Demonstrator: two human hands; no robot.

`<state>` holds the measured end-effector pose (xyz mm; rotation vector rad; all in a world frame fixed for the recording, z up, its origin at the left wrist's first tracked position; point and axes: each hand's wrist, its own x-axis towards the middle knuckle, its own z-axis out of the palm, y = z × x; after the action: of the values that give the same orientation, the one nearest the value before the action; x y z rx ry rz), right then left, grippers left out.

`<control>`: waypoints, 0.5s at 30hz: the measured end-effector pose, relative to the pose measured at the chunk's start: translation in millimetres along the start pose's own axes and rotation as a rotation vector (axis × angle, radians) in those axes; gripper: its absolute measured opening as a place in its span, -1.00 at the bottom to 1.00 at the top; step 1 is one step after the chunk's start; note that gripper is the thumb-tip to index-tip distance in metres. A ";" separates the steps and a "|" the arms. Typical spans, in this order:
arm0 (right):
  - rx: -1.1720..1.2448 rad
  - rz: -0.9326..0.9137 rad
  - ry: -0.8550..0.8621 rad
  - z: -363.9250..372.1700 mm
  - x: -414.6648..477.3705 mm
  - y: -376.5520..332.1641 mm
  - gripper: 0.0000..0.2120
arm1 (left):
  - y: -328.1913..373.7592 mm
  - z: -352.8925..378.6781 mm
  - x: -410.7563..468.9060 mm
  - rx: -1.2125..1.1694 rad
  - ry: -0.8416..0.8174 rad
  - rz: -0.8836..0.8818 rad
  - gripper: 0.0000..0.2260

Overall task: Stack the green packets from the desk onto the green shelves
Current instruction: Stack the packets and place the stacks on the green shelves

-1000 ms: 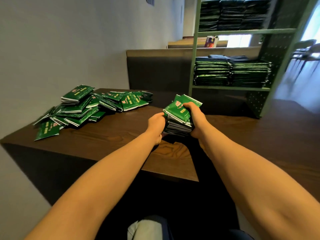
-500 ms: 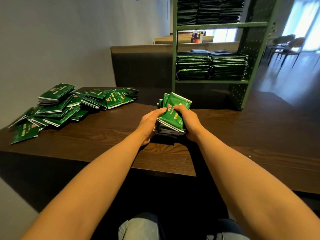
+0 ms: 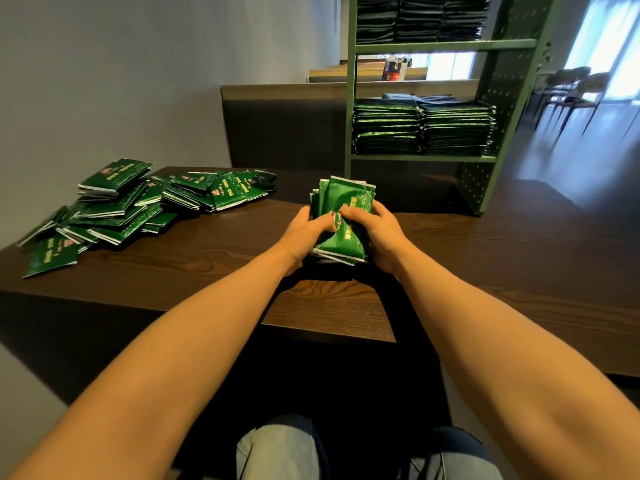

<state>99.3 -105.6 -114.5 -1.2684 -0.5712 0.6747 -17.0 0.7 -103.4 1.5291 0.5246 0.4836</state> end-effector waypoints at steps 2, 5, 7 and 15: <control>-0.053 -0.025 -0.030 3.9 -3.6 -14.0 -0.57 | 6.7 -1.5 3.6 0.114 -0.001 0.054 -0.54; -0.116 -0.085 -0.051 9.8 -6.1 -27.0 -0.48 | 12.6 -1.5 6.0 0.285 -0.018 0.105 -0.31; -0.156 -0.124 -0.051 13.3 -13.0 -29.4 -0.42 | 11.0 5.0 6.3 0.276 -0.030 0.094 -0.25; -0.032 -0.065 -0.045 25.9 -48.7 -29.7 -0.22 | -9.8 28.6 -2.5 -0.245 0.001 0.066 -0.49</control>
<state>51.7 -128.7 -81.0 -1.2620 -0.6597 0.6437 -2.1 -23.7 -113.9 1.3143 0.4007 0.5780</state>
